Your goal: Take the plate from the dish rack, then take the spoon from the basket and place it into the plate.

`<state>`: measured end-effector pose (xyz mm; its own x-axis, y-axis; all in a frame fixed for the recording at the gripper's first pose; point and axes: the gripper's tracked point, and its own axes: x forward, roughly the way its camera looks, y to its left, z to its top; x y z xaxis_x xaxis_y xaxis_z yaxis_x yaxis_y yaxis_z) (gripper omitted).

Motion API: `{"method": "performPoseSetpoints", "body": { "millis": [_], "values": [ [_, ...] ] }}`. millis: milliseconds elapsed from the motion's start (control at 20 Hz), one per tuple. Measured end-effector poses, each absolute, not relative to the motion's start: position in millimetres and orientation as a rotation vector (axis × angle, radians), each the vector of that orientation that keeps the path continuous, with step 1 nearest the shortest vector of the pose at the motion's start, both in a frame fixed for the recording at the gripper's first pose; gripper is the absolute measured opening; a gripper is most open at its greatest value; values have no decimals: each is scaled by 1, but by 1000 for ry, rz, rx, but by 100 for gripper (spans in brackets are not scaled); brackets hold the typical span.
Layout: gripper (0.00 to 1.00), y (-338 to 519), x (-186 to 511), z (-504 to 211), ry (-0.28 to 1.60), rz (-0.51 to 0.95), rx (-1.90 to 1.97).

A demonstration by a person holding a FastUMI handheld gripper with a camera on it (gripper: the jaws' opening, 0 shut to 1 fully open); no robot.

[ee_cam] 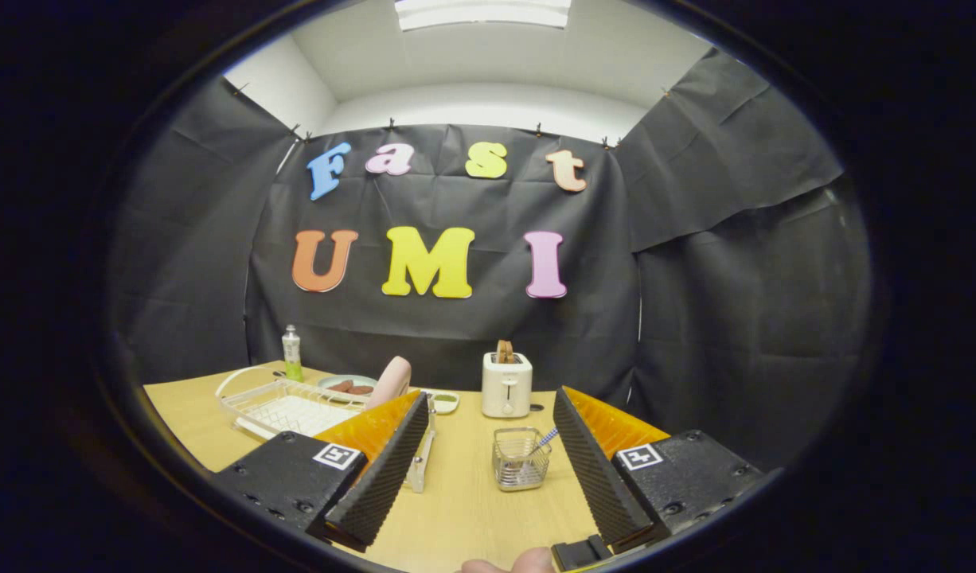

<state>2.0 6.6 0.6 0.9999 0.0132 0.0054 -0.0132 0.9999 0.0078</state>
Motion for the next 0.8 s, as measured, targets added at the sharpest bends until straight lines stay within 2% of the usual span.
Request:
{"method": "performPoseSetpoints", "body": {
  "millis": [800],
  "values": [
    [100,57,34,22,23,100,20]
  ]
}}
